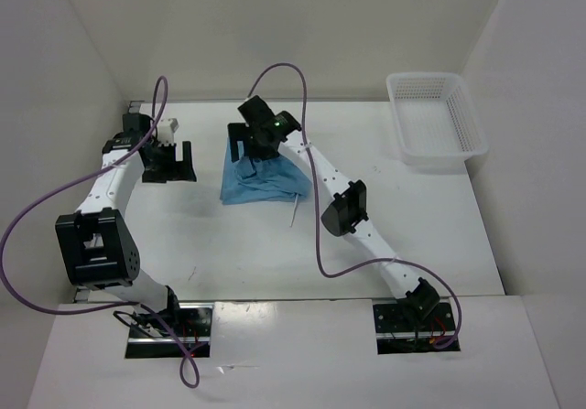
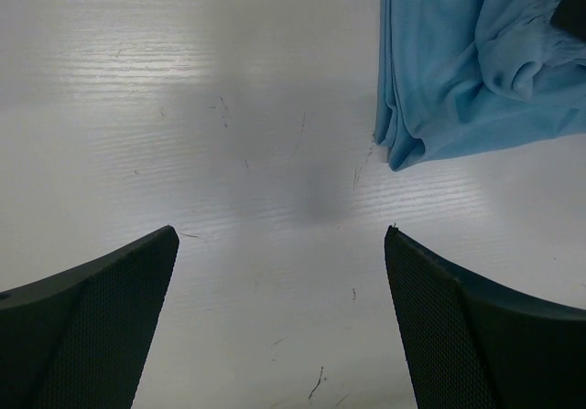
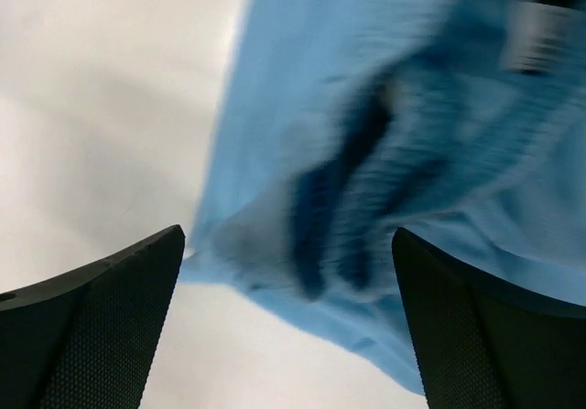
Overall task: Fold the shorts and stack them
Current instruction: Fold the shorts
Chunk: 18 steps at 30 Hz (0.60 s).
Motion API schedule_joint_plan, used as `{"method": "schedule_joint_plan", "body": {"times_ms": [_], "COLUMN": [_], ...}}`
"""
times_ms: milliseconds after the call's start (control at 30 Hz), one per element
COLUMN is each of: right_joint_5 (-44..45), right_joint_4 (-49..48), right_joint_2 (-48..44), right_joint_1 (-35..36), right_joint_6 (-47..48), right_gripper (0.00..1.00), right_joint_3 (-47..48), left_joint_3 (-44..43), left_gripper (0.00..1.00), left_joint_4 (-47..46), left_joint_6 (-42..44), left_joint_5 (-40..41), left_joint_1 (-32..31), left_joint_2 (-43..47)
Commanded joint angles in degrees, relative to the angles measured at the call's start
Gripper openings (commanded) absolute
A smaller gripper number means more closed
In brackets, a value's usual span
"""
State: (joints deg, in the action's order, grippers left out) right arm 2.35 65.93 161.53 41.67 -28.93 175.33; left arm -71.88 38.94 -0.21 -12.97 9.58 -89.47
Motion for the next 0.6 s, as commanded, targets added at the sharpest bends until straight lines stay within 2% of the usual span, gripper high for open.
{"method": "schedule_joint_plan", "body": {"times_ms": [0, 67, 233, 300, 467, 567], "right_joint_5": [-13.7, -15.9, -6.9, -2.4, 2.3, 7.7], "right_joint_4": [-6.3, -6.3, -1.2, 1.3, 8.7, 8.7], "right_joint_2": [-2.4, -4.0, -9.1, -12.0, -15.9, -20.7], "right_joint_1": [2.6, 3.2, 3.2, 2.1, -1.5, -3.0], "right_joint_6": [6.5, 8.7, 11.5, 11.5, 9.9, 9.9], "right_gripper": [1.0, 1.0, 1.0, 1.0, 1.0, 1.0], "right_joint_3": [4.3, 4.3, 4.3, 4.3, 4.3, -2.2], "left_joint_3": [-2.3, -2.9, -4.4, -6.1, -13.4, -19.9], "left_gripper": [1.0, 1.0, 1.0, 1.0, 1.0, 1.0], "left_joint_4": [0.3, -0.2, -3.6, -4.3, -7.3, -6.5], "left_joint_6": [0.2, 0.2, 0.2, 0.2, 0.2, 0.2], "left_joint_5": [-1.7, -3.5, -10.3, -10.3, -9.6, -8.7], "left_joint_1": [0.6, 1.1, 1.1, -0.8, -5.5, -9.4], "left_joint_2": [0.3, -0.4, -3.0, -3.9, -9.4, -14.3]}}
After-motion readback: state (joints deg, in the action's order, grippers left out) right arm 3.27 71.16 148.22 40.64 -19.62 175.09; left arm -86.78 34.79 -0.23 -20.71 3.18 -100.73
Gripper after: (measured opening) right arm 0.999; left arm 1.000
